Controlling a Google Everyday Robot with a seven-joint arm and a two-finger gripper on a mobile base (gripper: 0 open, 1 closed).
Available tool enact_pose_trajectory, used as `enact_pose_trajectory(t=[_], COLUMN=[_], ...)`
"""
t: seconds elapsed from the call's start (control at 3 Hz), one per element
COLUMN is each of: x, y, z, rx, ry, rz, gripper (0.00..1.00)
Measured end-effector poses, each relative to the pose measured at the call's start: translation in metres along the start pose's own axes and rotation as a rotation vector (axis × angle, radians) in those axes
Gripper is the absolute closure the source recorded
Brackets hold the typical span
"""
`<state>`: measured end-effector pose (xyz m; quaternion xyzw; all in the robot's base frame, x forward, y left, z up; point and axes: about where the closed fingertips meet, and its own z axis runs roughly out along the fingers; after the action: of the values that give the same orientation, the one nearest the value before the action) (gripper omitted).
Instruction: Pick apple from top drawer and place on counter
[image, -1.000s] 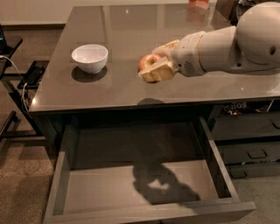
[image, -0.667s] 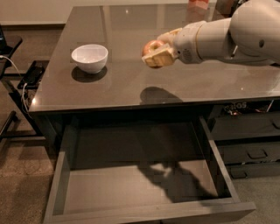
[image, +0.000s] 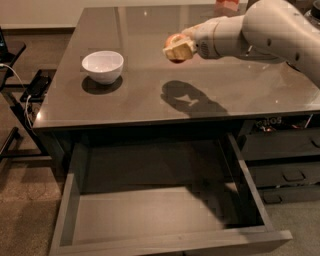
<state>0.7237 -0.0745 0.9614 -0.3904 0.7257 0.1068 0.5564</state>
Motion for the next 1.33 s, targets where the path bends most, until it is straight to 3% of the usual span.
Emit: enact_pose_trajectory(t=[0.33,0.67,1.33], x=[0.003,0.008,0.018], y=[-0.013,-0.015,-0.004], z=[0.027,0.047,0.063], rx=[0.004,-0.027,-0.186], ry=[0.005,-0.002,0.023], rz=[0.020,0.065,0.185], gripper=[1.00,1.00,1.00])
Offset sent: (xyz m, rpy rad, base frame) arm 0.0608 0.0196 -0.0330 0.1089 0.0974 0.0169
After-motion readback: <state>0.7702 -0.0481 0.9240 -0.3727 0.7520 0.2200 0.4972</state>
